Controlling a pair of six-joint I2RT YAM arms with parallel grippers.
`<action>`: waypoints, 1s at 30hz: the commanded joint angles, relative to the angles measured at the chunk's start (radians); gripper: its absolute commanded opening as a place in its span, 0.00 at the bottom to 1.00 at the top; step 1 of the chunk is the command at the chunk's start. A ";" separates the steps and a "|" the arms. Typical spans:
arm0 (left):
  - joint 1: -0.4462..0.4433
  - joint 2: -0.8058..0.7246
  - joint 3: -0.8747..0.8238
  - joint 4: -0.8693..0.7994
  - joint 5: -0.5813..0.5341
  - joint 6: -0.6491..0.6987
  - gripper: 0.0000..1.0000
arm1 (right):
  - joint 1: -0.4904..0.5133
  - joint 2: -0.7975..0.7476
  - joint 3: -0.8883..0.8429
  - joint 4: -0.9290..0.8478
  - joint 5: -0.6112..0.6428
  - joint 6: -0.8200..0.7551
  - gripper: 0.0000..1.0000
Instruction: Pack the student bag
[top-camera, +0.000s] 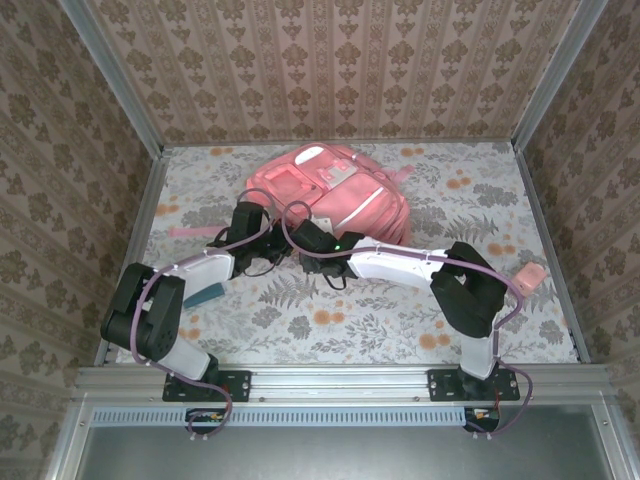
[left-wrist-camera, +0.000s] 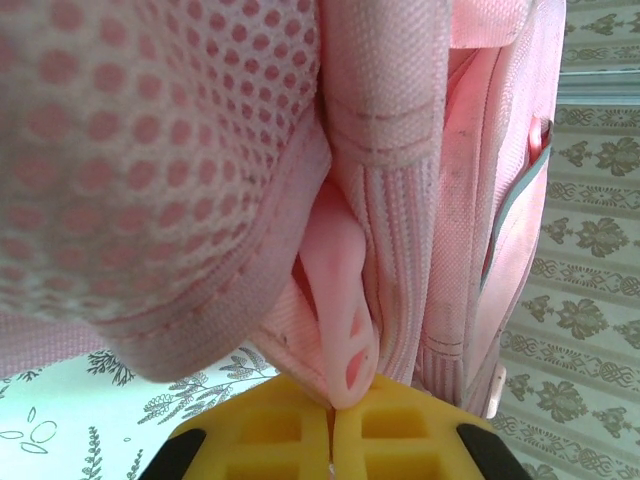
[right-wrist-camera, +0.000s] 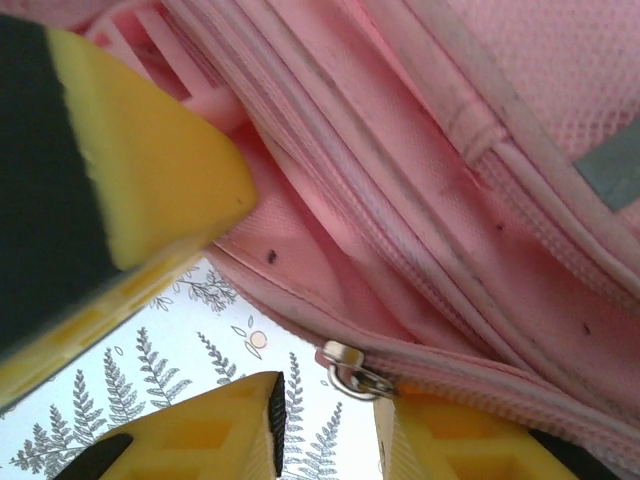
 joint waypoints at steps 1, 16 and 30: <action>-0.013 0.004 0.054 0.071 0.072 0.019 0.05 | -0.008 0.024 0.038 0.077 0.085 -0.053 0.30; -0.043 0.022 0.075 0.068 0.076 0.007 0.05 | -0.009 0.055 0.089 -0.058 0.376 0.111 0.38; -0.045 0.045 0.079 0.062 0.051 0.008 0.04 | -0.005 0.026 0.079 -0.214 0.429 0.187 0.09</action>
